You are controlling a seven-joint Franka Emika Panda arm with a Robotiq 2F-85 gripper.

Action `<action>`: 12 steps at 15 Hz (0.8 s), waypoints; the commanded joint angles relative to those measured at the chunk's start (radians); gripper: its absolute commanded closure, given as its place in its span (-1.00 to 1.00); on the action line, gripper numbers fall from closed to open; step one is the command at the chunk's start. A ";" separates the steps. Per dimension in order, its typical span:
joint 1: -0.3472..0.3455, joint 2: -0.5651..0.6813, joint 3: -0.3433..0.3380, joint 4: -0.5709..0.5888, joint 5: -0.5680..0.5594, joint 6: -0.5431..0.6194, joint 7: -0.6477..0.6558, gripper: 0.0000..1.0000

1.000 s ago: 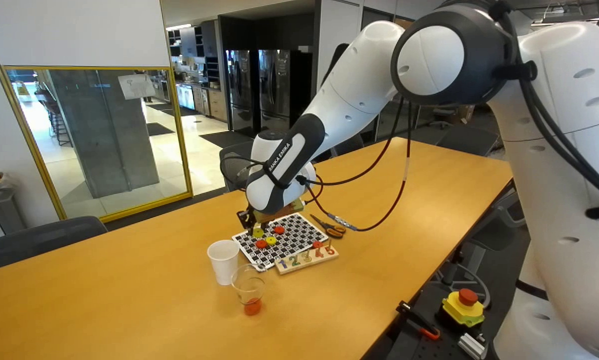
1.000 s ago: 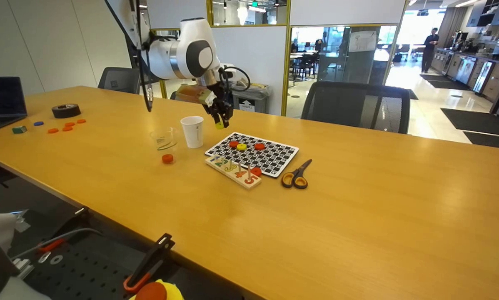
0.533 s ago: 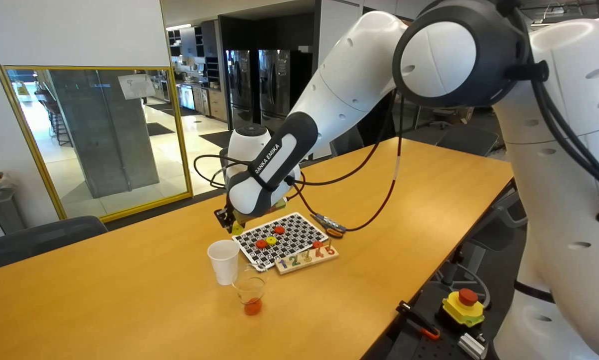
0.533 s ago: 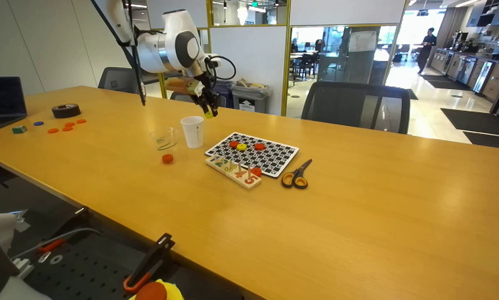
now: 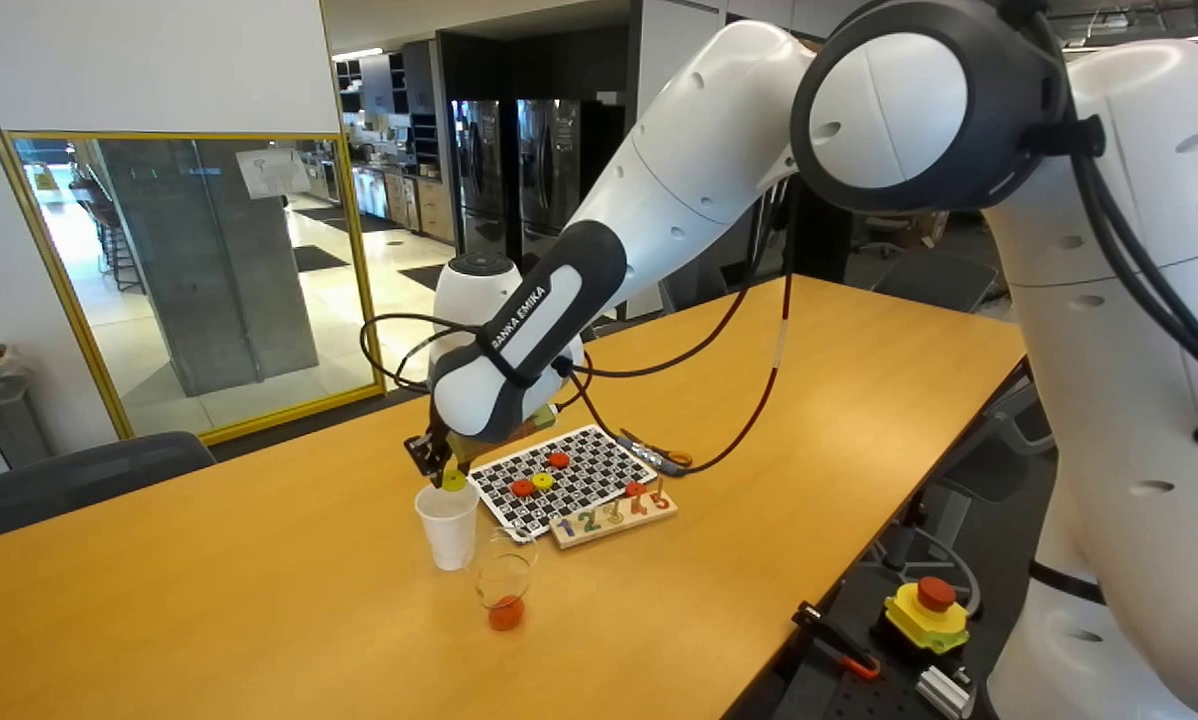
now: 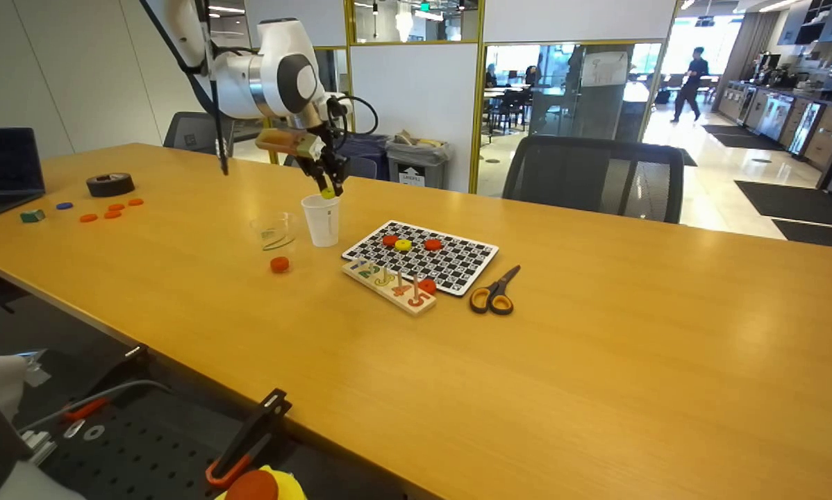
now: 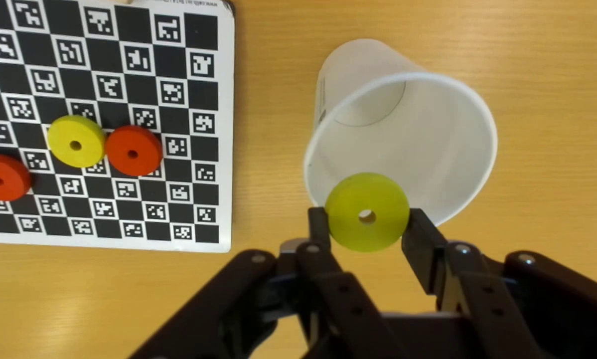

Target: Put the orange circles in the transparent cup and the yellow circle in the white cup.

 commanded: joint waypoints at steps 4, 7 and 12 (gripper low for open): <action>-0.057 0.011 0.058 0.049 0.042 -0.084 -0.079 -0.37; -0.075 0.010 0.055 0.063 0.042 -0.111 -0.093 -0.58; -0.075 -0.012 -0.008 0.045 0.020 -0.085 -0.016 -1.00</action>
